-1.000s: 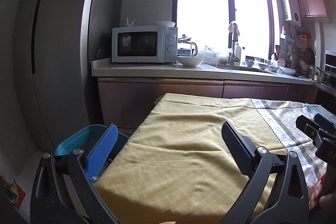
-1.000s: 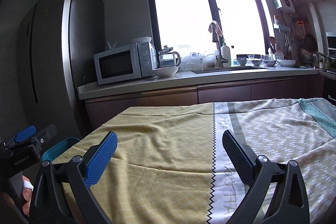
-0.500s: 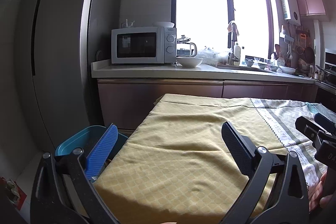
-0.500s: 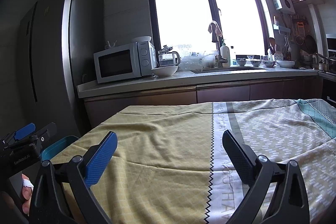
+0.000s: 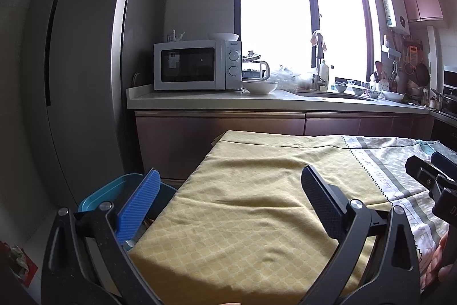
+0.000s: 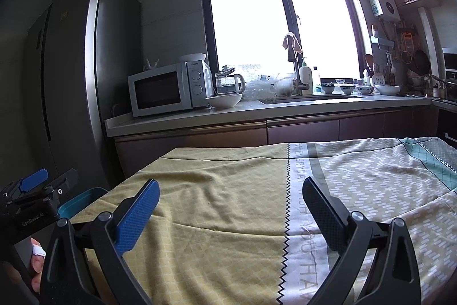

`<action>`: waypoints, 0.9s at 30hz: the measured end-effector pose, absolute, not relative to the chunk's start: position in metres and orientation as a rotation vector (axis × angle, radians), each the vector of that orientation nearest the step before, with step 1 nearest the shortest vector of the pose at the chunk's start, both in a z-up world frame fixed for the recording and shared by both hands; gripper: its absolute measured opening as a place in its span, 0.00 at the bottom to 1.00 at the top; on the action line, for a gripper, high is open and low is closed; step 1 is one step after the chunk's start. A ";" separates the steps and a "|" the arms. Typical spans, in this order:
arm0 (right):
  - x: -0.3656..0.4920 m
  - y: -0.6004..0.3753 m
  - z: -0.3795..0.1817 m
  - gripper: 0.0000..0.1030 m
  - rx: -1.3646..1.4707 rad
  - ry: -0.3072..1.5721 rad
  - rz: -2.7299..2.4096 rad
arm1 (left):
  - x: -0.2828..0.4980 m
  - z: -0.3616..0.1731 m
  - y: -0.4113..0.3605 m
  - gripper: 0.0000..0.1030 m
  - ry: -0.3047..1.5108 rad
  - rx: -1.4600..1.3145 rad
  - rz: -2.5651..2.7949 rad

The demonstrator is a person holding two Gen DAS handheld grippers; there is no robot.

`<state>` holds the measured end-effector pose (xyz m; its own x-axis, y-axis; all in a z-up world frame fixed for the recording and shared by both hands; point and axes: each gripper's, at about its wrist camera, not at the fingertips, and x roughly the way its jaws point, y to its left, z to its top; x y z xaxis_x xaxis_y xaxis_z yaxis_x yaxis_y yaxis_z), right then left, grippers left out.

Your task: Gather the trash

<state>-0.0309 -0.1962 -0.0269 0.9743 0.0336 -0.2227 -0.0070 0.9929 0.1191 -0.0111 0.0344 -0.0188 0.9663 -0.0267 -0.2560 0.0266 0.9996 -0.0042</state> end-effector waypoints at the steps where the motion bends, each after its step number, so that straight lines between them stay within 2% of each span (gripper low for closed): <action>1: -0.031 -0.196 -0.027 0.94 0.118 0.224 0.020 | -0.011 -0.019 0.035 0.95 0.258 0.001 -0.025; 27: -0.034 -0.201 -0.026 0.94 0.135 0.219 0.018 | -0.015 -0.016 0.033 0.95 0.246 0.009 -0.022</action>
<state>-0.0342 -0.2009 -0.0259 0.9759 0.0329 -0.2156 -0.0035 0.9908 0.1355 -0.0149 0.0332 -0.0159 0.9697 -0.0210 -0.2435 0.0233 0.9997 0.0065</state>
